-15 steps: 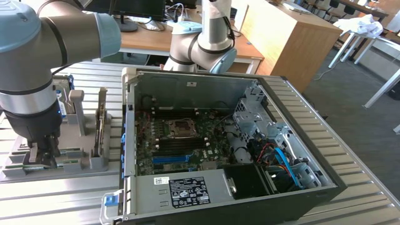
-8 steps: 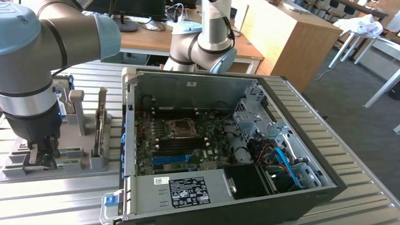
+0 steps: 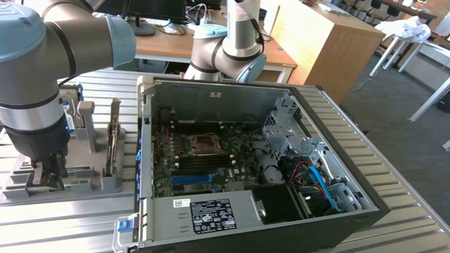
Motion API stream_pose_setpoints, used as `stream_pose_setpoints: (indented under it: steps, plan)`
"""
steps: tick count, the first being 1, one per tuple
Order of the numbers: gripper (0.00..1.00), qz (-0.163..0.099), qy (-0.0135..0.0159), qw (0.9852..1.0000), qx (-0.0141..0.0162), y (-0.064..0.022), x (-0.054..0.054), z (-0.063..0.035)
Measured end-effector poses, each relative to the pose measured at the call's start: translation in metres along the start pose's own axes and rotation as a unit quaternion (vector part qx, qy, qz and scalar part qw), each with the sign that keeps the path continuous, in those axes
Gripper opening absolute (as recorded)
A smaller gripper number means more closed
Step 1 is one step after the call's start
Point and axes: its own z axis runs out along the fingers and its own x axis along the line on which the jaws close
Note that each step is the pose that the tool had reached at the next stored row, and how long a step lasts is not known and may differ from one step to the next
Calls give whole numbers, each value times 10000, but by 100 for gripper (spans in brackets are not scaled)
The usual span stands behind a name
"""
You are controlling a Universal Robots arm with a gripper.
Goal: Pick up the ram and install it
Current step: 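Pick up the ram and move it above insertion slot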
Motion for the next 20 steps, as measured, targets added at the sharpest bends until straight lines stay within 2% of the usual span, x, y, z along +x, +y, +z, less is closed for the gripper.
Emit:
stream_pose_setpoints:
  steps: [3,4,20]
  plan:
    - [34,0,0,10000,0,0,0,0]
    - [27,0,0,10000,0,0,0,0]
    - [27,0,0,10000,0,-1,-3,21]
